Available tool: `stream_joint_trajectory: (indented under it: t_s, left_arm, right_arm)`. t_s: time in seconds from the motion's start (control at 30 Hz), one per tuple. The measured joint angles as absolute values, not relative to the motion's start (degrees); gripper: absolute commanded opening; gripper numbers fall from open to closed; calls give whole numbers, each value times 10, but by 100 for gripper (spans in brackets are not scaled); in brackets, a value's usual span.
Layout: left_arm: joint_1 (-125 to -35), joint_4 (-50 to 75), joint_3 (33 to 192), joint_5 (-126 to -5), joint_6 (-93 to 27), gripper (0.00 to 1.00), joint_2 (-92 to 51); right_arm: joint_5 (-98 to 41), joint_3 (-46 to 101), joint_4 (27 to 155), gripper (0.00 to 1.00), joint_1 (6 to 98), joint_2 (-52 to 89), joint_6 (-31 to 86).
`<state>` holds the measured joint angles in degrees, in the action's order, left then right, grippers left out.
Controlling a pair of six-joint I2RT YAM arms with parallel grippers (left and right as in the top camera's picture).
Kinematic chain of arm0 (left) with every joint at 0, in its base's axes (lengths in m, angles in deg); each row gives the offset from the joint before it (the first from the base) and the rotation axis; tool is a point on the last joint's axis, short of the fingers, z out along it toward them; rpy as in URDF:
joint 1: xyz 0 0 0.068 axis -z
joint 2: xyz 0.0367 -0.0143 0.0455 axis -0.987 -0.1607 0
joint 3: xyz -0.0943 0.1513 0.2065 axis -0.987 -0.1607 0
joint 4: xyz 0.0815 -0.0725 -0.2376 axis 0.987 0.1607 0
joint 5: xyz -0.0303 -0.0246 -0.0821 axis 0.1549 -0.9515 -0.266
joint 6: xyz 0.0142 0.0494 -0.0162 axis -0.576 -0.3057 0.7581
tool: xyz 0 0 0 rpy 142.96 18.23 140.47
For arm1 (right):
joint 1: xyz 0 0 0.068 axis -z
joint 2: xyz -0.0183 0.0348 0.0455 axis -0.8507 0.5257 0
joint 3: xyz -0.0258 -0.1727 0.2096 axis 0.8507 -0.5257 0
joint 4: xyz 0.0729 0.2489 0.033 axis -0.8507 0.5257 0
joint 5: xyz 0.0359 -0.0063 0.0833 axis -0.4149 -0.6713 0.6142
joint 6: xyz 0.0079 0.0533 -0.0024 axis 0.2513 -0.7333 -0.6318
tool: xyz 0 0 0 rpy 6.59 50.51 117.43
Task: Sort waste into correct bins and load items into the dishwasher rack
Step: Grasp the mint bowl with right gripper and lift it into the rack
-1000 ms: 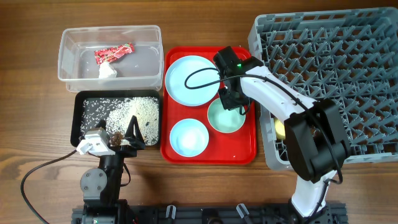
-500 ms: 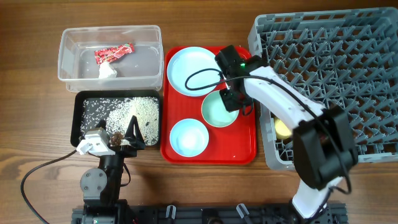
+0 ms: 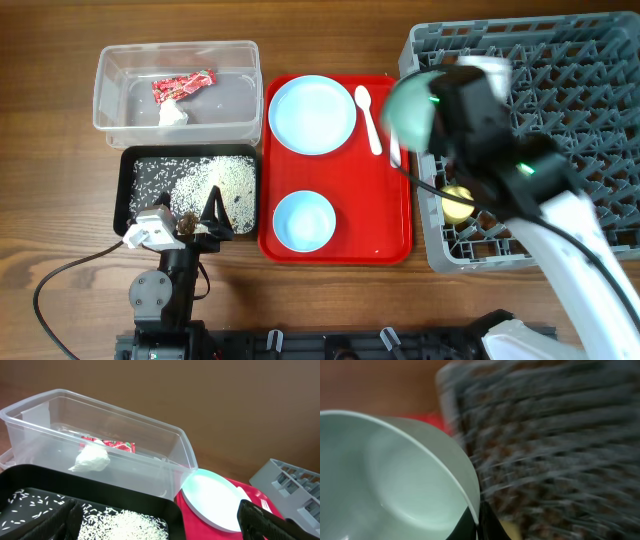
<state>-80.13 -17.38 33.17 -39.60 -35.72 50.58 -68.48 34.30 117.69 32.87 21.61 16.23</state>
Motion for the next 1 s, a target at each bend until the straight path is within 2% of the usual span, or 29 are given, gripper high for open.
stream_joint_trajectory:
  t_s: [0.13,0.37,0.63,1.0]
  left_arm:
    - [-801,-174,332,-396,-357,100,506]
    - [-801,-174,332,-396,-357,100,506]
    - [-801,-174,332,-396,-357,100,506]
    - [-801,-174,332,-396,-357,100,506]
  right_arm:
    - [-850,343,1205,4,367,183,110]
    - [-972,343,1244,4,463,236,87]
    - [-1006,343,1180,4,532,347,138]
    - [-1020,343,1160,4,555,468,226]
